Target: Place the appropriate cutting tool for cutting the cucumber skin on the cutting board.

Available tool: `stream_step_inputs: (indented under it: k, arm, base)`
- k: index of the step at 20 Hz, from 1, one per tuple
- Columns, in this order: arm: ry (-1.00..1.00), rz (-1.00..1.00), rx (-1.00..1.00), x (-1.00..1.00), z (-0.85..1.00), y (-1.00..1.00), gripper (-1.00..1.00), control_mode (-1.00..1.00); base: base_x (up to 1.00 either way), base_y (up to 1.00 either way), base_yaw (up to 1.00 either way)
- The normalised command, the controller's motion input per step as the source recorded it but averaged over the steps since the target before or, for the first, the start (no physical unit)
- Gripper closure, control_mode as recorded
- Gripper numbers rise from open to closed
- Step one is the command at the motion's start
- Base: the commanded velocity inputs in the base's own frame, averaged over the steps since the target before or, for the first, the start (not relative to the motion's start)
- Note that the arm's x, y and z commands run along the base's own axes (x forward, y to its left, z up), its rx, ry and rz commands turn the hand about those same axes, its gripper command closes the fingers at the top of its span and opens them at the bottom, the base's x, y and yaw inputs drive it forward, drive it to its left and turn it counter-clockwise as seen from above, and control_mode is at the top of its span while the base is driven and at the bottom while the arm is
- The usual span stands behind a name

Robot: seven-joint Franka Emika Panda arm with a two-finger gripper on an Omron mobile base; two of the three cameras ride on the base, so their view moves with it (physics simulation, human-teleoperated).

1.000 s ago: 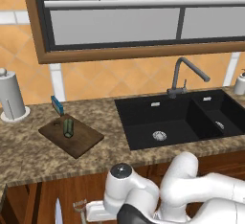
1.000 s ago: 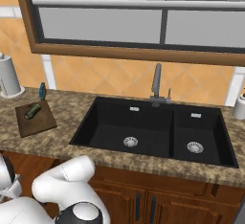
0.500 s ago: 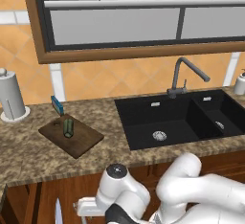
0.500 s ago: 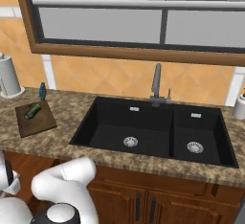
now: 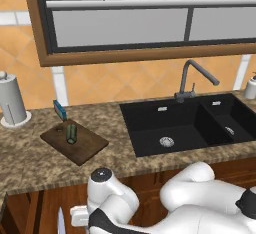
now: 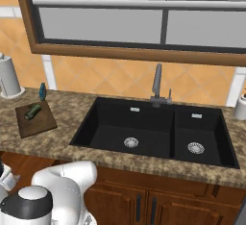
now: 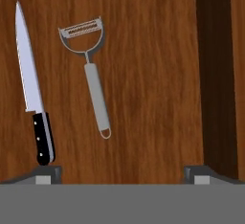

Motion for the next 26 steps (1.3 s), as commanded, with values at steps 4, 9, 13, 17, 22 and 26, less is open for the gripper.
stream_step_inputs:
  k: [4, 9, 13, 17, 22, 26]
  arm:
    - [0.01, 0.0, -0.07, 0.0, -0.13, 0.0, -1.0, -1.0]
    - [0.0, 0.0, 0.0, 0.0, -0.22, 0.0, -1.0, -1.0]
    - [-0.01, 0.0, 0.0, 0.0, -0.32, -0.06, -1.0, -1.0]
    - [-0.02, 0.0, 0.0, 0.14, -0.21, -0.01, -1.0, -1.0]
    - [0.0, 0.0, 0.0, 0.16, -0.21, 0.0, -1.0, -1.0]
    - [0.0, 0.0, 0.0, 0.19, -0.29, 0.04, -1.0, -1.0]
  base:
    - [0.0, 0.0, 0.0]
    - [0.0, 0.0, 0.0]
    - [0.0, 0.0, 0.0]
    - [0.0, 0.0, 0.0]
    - [0.0, 0.0, 0.0]
    - [0.0, 0.0, 0.0]
